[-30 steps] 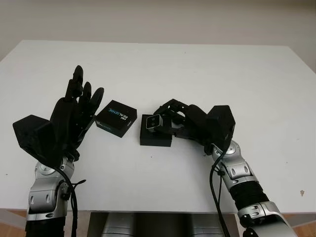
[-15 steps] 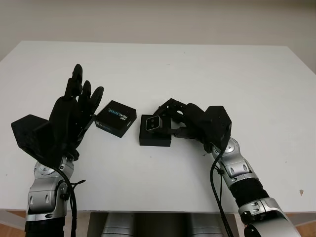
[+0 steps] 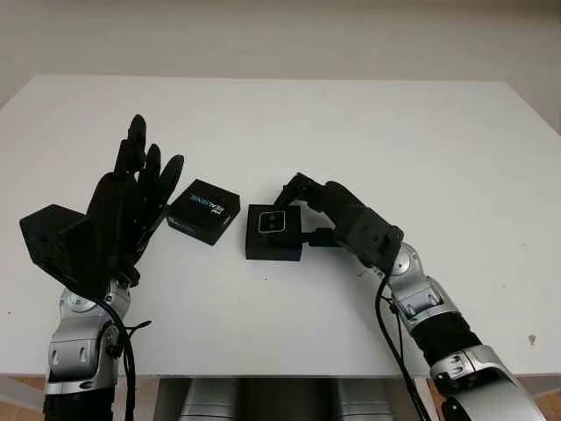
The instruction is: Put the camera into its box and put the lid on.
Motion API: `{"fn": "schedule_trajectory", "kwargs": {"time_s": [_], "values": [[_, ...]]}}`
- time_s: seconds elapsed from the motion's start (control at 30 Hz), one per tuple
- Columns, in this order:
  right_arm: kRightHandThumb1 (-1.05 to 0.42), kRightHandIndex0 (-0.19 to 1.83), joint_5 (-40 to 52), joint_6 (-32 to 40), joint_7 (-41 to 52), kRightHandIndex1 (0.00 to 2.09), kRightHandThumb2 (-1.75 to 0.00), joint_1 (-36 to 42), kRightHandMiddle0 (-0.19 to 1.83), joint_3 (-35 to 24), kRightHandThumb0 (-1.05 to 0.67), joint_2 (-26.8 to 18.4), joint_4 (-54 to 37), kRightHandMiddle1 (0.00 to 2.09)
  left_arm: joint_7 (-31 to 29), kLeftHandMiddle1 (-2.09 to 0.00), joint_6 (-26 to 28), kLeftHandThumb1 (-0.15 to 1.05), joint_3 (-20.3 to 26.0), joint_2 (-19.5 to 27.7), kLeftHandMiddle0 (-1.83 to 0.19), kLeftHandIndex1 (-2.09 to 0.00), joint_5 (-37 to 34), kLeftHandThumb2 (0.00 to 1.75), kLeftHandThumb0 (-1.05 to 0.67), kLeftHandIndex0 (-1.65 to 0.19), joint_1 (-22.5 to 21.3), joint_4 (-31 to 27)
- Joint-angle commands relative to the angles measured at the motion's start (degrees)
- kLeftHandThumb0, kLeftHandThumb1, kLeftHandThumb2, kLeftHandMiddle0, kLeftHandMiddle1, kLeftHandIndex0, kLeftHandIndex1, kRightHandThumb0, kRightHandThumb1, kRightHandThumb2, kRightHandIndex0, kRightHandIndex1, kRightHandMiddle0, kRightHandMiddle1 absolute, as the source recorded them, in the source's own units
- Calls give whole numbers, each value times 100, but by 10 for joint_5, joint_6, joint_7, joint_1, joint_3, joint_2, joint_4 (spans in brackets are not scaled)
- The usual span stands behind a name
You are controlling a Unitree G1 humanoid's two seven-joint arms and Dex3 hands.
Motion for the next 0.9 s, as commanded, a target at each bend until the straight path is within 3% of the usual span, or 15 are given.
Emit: {"fn": "schedule_trajectory", "kwargs": {"time_s": [0.0, 0.03, 0.17, 0.27, 0.87], "values": [[-98, 24, -16, 1, 2, 4, -5, 18, 36, 21, -52, -3, -11, 142, 1, -5, 0, 105, 0, 2, 10, -5, 0, 24, -68, 13, 3, -11], [-97, 21, -26, 2, -2, 3, -5, 20, 30, 25, -54, -5, -19, 133, 2, -5, 1, 105, -1, 2, 10, -5, 1, 24, -68, 13, 3, -11], [-93, 2, -50, 0, -19, 3, -5, 34, 15, 32, -61, -13, -62, 60, 3, -6, 5, 105, 0, 3, 10, -5, 1, 24, -69, 12, 5, -16], [-93, -5, -53, -1, -28, 3, -6, 45, 15, 25, -64, -19, -100, 32, 2, -5, 6, 105, 0, 3, 10, -5, 0, 24, -69, 13, 5, -16], [-90, 4, 22, 77, -11, 8, -5, 51, 20, -73, -71, -50, -327, 24, 9, -6, 6, 105, -6, -2, 9, -6, 4, 24, -68, 12, 5, -15]]}}
